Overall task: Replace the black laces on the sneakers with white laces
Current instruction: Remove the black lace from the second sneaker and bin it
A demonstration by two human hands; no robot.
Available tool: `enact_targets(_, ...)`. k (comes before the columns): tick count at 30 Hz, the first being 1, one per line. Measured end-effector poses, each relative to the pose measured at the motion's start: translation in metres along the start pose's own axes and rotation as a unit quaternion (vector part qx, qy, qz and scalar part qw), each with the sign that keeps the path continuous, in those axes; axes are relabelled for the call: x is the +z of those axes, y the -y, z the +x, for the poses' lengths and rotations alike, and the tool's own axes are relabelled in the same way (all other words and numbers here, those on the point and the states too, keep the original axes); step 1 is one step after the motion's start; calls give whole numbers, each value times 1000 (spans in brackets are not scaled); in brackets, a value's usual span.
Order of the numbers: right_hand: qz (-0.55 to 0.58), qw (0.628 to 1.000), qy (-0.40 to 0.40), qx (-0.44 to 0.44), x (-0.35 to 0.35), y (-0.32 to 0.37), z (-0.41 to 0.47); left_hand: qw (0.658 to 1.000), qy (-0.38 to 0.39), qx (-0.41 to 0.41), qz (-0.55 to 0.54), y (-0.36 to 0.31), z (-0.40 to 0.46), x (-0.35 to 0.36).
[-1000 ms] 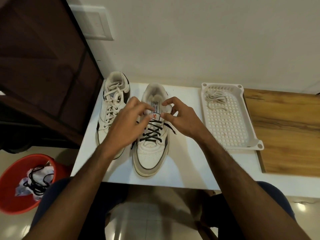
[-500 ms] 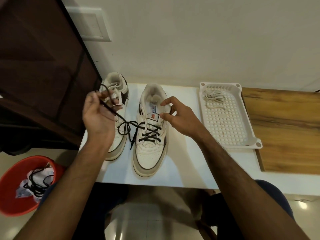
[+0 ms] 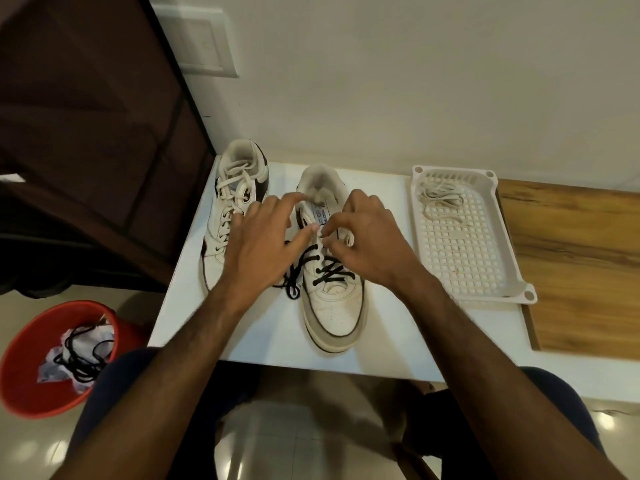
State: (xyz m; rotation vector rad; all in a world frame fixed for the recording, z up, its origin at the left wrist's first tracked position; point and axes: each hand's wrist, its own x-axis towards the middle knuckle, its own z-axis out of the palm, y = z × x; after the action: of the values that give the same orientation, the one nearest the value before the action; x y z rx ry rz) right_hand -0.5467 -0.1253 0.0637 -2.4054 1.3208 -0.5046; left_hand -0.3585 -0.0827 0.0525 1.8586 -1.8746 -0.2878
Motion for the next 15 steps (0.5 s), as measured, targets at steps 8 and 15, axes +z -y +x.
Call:
enact_targets(8, -58, 998, 8, -15, 2, 9, -1, 990, 59, -32, -128, -5, -1, 6)
enact_targets(15, -61, 994, 74, 48, -52, -26, -20, 988, 67, -43, -134, -5, -1, 4)
